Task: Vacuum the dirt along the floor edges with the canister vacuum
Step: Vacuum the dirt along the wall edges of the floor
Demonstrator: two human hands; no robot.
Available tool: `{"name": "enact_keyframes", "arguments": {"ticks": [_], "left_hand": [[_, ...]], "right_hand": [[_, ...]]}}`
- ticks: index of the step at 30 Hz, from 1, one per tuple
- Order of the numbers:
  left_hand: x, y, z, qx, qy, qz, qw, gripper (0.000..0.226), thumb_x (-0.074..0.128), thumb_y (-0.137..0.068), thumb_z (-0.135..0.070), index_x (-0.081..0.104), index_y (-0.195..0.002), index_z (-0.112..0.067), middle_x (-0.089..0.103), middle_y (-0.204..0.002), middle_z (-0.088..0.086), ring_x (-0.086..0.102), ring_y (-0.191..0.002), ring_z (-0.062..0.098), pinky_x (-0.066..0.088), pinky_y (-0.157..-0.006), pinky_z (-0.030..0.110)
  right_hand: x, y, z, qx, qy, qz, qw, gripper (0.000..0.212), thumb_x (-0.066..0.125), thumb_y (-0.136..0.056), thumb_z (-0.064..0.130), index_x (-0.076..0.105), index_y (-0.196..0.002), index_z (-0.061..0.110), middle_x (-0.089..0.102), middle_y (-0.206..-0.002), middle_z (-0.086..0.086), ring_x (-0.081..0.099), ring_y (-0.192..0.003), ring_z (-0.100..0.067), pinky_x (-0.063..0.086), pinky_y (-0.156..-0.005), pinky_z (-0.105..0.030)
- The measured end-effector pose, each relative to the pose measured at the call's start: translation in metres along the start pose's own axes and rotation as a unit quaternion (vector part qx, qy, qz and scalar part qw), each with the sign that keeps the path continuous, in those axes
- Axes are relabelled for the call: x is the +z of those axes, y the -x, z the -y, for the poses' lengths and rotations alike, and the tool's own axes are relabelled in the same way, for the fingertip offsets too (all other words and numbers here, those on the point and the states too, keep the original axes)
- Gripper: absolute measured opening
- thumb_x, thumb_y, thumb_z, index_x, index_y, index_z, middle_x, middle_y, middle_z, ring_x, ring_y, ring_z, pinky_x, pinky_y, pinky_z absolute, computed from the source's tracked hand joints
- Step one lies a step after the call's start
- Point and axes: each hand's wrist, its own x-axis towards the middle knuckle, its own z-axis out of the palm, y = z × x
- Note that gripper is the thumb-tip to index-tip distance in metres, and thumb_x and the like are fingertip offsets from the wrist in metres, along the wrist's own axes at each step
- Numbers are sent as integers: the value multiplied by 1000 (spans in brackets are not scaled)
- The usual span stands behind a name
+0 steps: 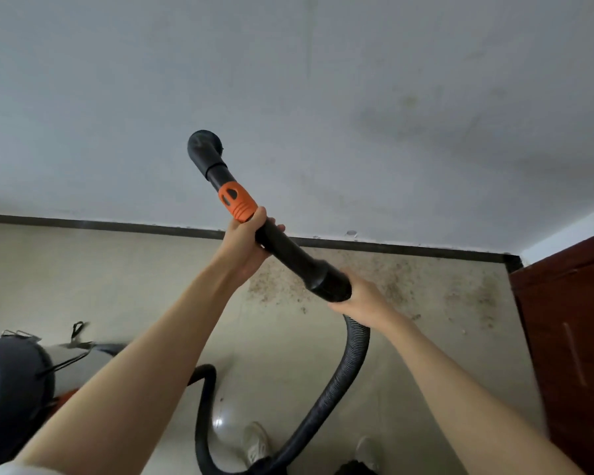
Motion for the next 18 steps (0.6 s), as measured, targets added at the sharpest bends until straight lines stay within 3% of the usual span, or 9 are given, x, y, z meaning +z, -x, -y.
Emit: {"name": "enact_keyframes", "arguments": {"ticks": [3, 6, 9, 14, 18], "left_hand": [[-50, -34, 10, -17, 10, -36, 999, 16, 55, -94, -12, 41, -102, -12, 53, -88, 10, 62, -78, 23, 57, -69, 39], [-91, -65, 32, -38, 38, -107, 993, 13, 56, -94, -16, 44, -94, -11, 52, -77, 7, 63, -62, 19, 55, -64, 35], [-124, -95, 60, -44, 45, -132, 989, 24, 58, -93, -30, 44, -91, -11, 49, -67, 3, 56, -62, 17, 55, -67, 35], [-169, -148, 119, -54, 58, -181, 980, 29, 57, -92, -41, 44, -98, -15, 50, -71, 4, 54, -68, 19, 55, -70, 35], [-202, -187, 176, -93, 64, -183, 977, 42, 52, -94, -46, 40, -117, -12, 50, -77, 6, 57, -69, 19, 53, -68, 36]], "right_hand": [[40, -31, -1, 3, 20, 13, 1000, 44, 73, -82, 18, 55, -123, 19, 59, -97, 4, 61, -95, -22, 39, -64, -23], [65, -56, -5, 2, 52, 82, 995, 55, 79, -80, 28, 49, -126, 18, 55, -105, 5, 58, -99, -18, 42, -77, -26], [91, -78, -13, -7, 58, 143, 988, 66, 81, -75, 42, 46, -127, 23, 55, -109, 8, 59, -104, -17, 45, -82, -27], [137, -128, -40, -61, 68, 141, 986, 52, 67, -71, 68, 53, -108, 34, 59, -96, 16, 59, -87, -6, 49, -72, -24], [182, -178, -76, -87, 155, 148, 973, 46, 63, -80, 65, 53, -103, 26, 60, -88, 9, 58, -79, -13, 44, -64, -29]]}}
